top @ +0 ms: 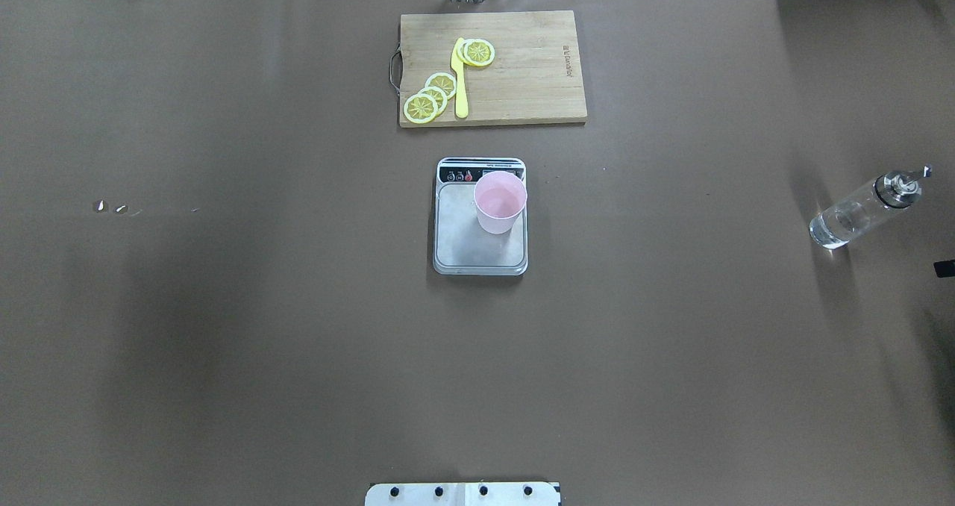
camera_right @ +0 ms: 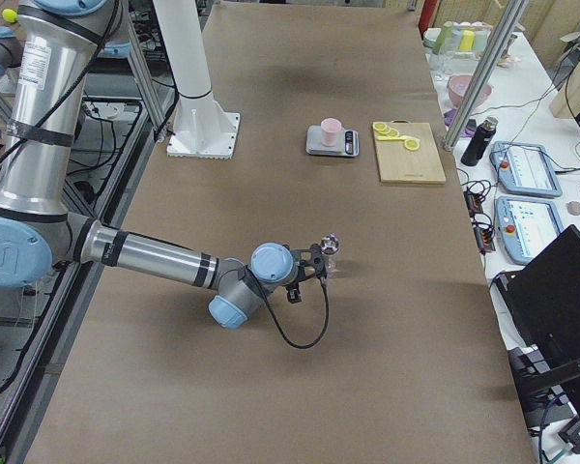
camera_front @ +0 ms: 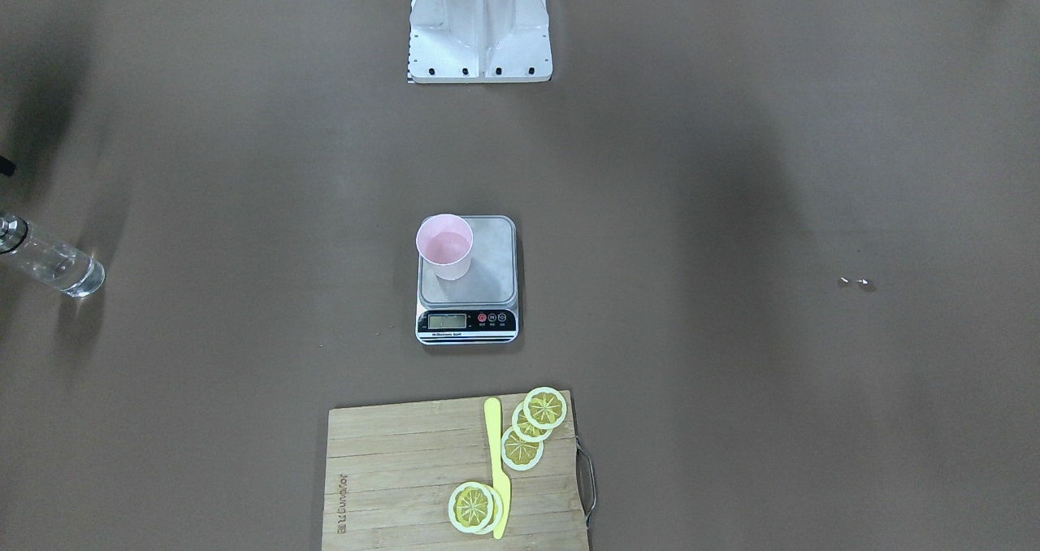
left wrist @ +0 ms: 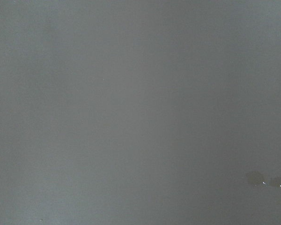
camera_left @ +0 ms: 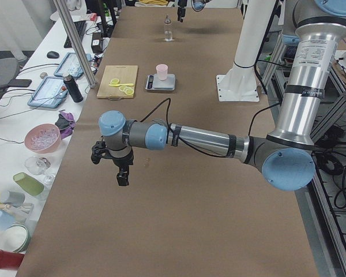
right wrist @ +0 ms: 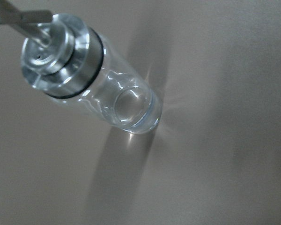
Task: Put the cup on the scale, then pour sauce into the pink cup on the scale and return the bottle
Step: 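Open the right gripper and lift it off the bottle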
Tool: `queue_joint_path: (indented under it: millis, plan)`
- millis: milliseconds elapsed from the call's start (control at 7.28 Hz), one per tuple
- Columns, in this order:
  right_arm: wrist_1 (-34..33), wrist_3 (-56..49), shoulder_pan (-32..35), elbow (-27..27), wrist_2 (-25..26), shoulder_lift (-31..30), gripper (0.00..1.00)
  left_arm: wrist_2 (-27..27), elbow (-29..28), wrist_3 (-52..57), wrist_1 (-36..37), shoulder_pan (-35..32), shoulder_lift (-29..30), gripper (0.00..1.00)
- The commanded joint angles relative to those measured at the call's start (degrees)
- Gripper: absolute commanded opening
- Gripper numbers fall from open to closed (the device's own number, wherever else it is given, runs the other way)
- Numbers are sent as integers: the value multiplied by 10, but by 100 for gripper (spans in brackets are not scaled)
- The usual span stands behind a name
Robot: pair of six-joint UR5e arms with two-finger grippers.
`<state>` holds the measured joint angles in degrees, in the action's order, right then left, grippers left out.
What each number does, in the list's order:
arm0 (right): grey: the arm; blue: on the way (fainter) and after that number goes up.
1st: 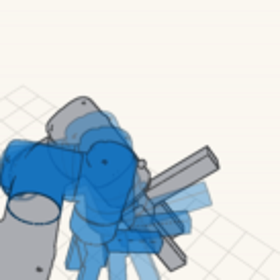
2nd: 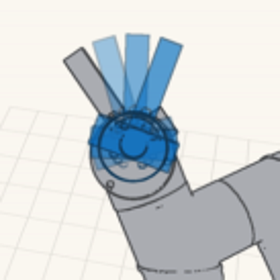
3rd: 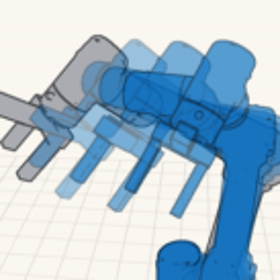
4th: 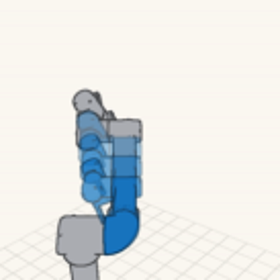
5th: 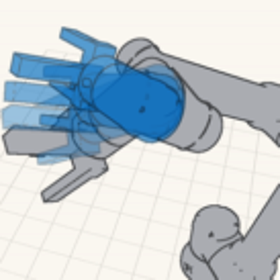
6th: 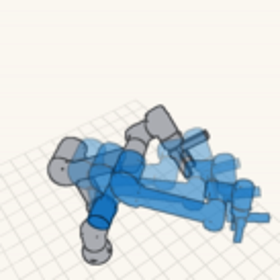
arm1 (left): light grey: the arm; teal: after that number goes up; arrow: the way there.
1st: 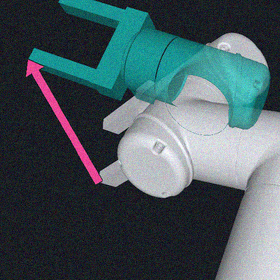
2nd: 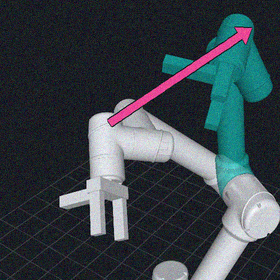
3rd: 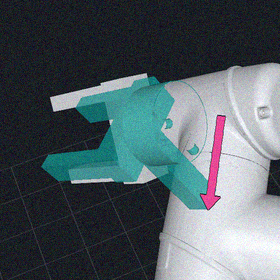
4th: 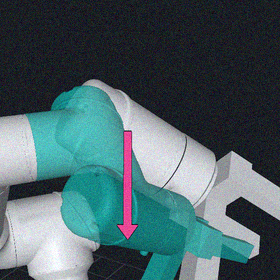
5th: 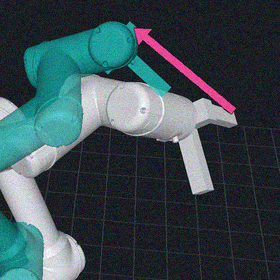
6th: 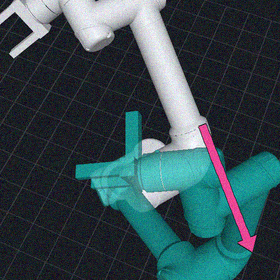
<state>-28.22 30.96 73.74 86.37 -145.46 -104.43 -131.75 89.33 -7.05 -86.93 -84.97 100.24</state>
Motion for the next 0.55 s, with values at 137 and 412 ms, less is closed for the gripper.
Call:
queue_joint_path:
  millis: [137,412]
  plan:
    - [-150,-83,59,6,26,35,100,0,0,-1,0,2,2,98]
    - [-277,-100,88,9,53,100,100,0,1,-1,0,3,6,98]
